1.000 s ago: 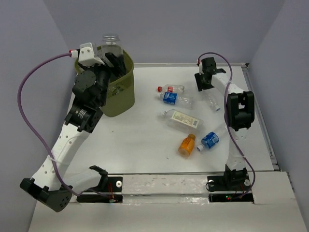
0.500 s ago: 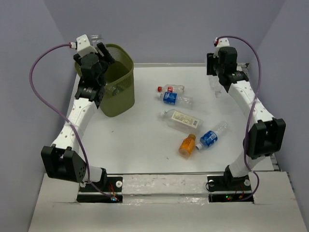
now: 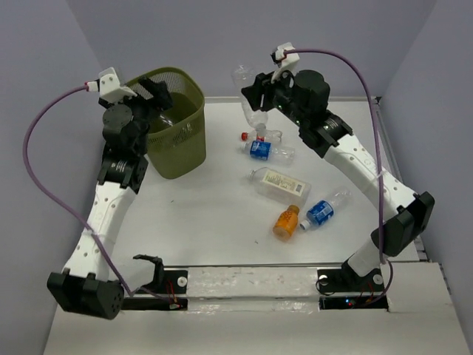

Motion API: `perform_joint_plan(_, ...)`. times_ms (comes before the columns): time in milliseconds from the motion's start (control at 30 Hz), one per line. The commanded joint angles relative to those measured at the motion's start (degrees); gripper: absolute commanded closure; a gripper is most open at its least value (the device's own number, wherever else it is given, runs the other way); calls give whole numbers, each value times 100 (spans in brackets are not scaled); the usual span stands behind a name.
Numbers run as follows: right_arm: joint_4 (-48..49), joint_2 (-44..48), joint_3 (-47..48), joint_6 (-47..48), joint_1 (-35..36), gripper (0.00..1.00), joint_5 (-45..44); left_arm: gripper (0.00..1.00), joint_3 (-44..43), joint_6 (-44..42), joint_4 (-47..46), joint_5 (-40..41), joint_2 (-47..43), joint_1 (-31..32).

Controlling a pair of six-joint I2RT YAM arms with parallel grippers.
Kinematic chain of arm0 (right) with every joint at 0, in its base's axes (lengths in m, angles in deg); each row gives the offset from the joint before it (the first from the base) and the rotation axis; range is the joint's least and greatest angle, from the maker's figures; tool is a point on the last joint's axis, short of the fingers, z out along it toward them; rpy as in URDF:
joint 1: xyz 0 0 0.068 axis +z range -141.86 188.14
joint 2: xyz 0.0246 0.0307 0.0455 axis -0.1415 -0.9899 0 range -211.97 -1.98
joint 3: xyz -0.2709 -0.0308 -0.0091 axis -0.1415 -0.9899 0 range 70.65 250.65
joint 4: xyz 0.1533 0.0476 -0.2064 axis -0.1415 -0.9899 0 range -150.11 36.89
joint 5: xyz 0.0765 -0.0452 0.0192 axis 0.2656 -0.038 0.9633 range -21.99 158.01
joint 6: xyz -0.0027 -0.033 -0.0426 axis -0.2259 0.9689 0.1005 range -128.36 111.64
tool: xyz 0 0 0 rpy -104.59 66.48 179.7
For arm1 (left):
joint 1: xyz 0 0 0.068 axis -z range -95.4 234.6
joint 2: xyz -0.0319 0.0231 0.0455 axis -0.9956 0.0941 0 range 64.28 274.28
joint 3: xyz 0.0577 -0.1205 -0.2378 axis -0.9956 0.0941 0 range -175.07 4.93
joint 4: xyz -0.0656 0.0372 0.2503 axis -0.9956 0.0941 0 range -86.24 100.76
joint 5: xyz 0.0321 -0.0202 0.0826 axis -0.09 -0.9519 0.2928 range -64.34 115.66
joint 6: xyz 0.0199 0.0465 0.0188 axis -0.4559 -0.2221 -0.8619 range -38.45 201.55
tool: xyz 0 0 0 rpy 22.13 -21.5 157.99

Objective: Put the plastic bottles in the bin

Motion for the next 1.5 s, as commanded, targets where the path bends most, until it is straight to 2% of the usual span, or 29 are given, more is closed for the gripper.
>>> perform_joint_plan(0,867,-498,1140,-341,550,67,429,1,635,476,258,-806,-1160,-11)
perform_joint_plan(133,1262,-1096,2037,-411,1025,66,824,1,1566,591,733,-1612,-2179,-19)
perform_joint_plan(300,1535,-2150,3703,-517,1394,66,904,1,2497,574,1682,-2370,-3330,-11)
perform_joint_plan(500,2414,-3819,4893,-956,1448,65,746,1,3272,1108,2114,-3434,-4070,-2)
perform_joint_plan(567,2546,-4354,5202,-1000,1448,58,527,1,3361,1250,2175,-3680,-4132,85)
perform_joint_plan(700,2354,-4630,5370,-992,1448,18,412,1,3563,1348,2149,-3945,-4177,244)
perform_joint_plan(733,2301,-4552,5300,-966,1448,18,403,1,3563,1347,2140,-3945,-4142,270)
perform_joint_plan(767,2283,-4403,4995,-861,1448,12,421,1,3563,1251,2140,-3971,-4107,323)
perform_joint_plan(833,2266,-3791,4554,-755,1448,8,395,1,3528,1198,2079,-4032,-3940,384)
perform_joint_plan(867,2213,-3534,4317,-589,1448,8,377,1,3519,1189,1957,-4050,-3870,437)
perform_joint_plan(1000,2098,-1769,2272,-96,1448,10,-166,1,3432,1241,1561,-3753,-3518,1077)
perform_joint_plan(1033,2090,-947,1197,-87,1343,11,-386,1,3423,1268,1369,-3412,-3352,1619)
perform_joint_plan(1100,2002,-117,102,-252,1132,12,-615,1,3414,1329,1149,-3024,-2993,2245)
perform_joint_plan(1133,1949,305,-939,-367,992,13,-712,1,3405,1303,1051,-2822,-2851,2570)
perform_joint_plan(1167,1897,1092,-1454,-698,634,16,-904,1,3388,1286,824,-2376,-2675,3217)
perform_joint_plan(1233,1722,1861,-2439,-1139,176,18,-1029,1,3291,1110,612,-1987,-2098,3818)
perform_joint_plan(1267,1642,2544,-3297,-1533,-262,20,-1116,1,3230,1014,437,-1637,-1859,4300)
perform_joint_plan(1367,1264,3374,-4513,-1931,-652,21,-1380,1,2931,531,146,-1022,-892,5110)
perform_joint_plan(1467,763,4087,-5018,-2055,-767,22,-1740,1,2387,196,171,-667,224,5499)
